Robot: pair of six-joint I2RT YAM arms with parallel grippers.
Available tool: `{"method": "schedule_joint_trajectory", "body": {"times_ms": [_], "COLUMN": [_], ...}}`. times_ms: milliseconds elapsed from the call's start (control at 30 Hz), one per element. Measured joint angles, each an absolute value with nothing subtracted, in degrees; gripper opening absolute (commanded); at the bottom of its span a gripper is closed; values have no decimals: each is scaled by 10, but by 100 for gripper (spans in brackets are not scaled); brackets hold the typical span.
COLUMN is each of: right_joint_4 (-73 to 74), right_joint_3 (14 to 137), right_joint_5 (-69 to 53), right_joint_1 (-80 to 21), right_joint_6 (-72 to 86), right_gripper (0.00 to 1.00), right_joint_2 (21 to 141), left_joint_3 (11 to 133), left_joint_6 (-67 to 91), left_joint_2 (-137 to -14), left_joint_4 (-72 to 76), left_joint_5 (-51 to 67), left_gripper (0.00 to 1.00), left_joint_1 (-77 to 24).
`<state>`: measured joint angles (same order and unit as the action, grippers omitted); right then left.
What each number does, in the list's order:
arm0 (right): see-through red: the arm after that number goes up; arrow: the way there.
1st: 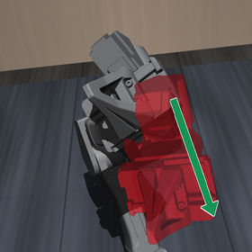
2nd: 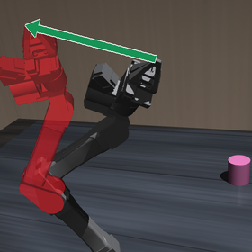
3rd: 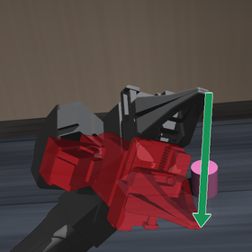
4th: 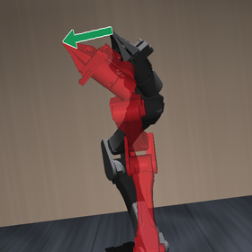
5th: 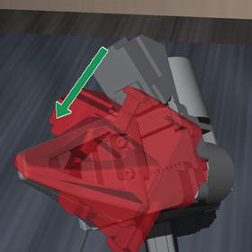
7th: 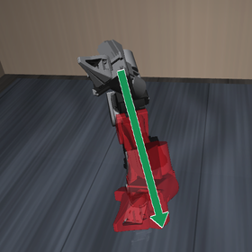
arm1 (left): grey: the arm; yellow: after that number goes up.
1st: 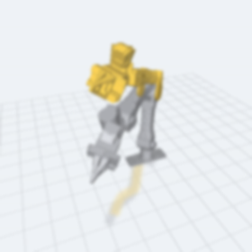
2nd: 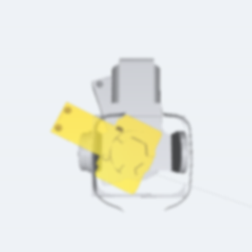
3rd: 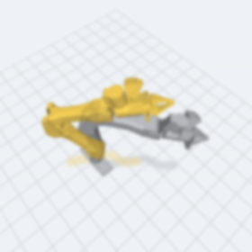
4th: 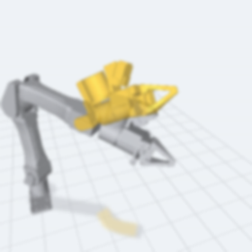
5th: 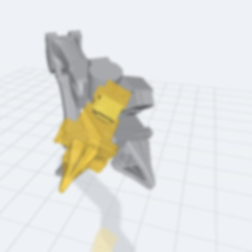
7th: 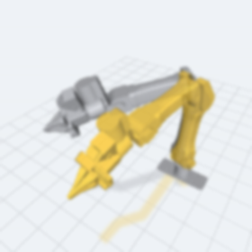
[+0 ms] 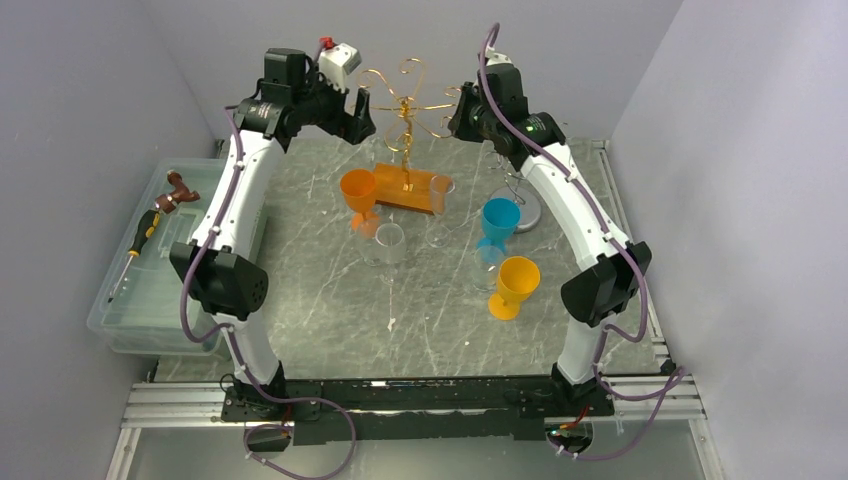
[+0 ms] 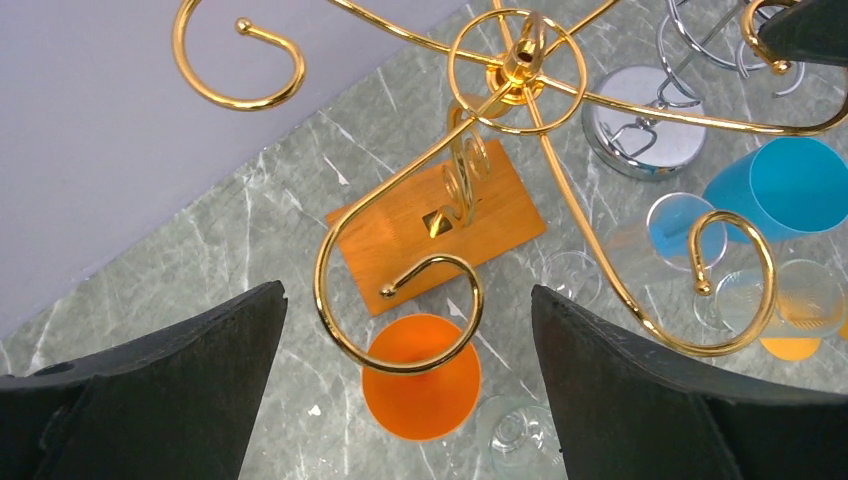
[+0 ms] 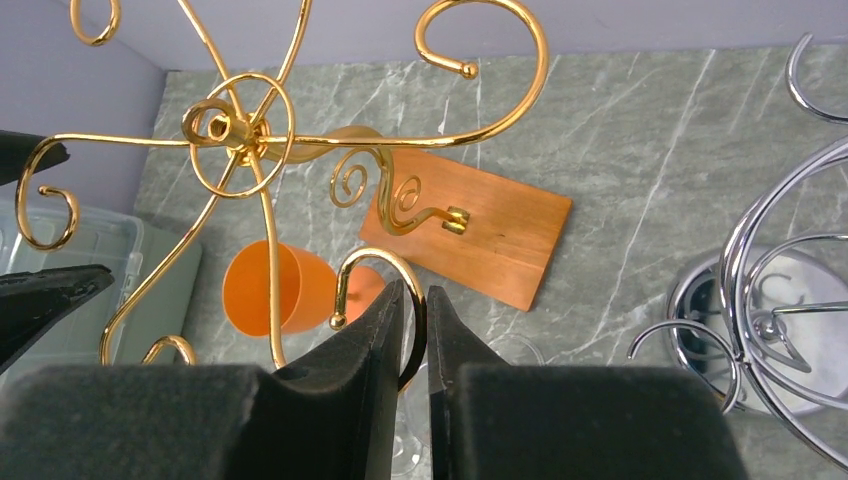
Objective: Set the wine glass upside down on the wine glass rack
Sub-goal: Move the wine rack to the center of the board.
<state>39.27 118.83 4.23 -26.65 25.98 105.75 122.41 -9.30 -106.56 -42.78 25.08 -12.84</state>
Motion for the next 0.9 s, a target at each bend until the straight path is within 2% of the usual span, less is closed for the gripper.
{"method": "schedule_joint_trajectory", "body": {"times_ms": [233,567,733,900], "right_joint_4": [398,422,421,429], "right_joint_3": [1193,1207,1206,1206], "right_joint_5": [36,18,9,0], "right_joint_1": [-267,-265,-261,-261], "right_joint_6": [260,263,269,271], "right_gripper": [7,8,8,9], "right_joint_2": [1058,1062,1061,1059], "left_joint_3": [1246,1267,1269,1280], "left_joint_6": [-86,-98,-98,-98], "left_joint_2": [-1086,-1116,-1116,-1116], "left_joint_4": [-418,-414,-415,-439], "left_joint_5": [251,219,215,209], "left_gripper": [71,47,25,20], "left_joint_1": [-141,-156,-158,-160]}}
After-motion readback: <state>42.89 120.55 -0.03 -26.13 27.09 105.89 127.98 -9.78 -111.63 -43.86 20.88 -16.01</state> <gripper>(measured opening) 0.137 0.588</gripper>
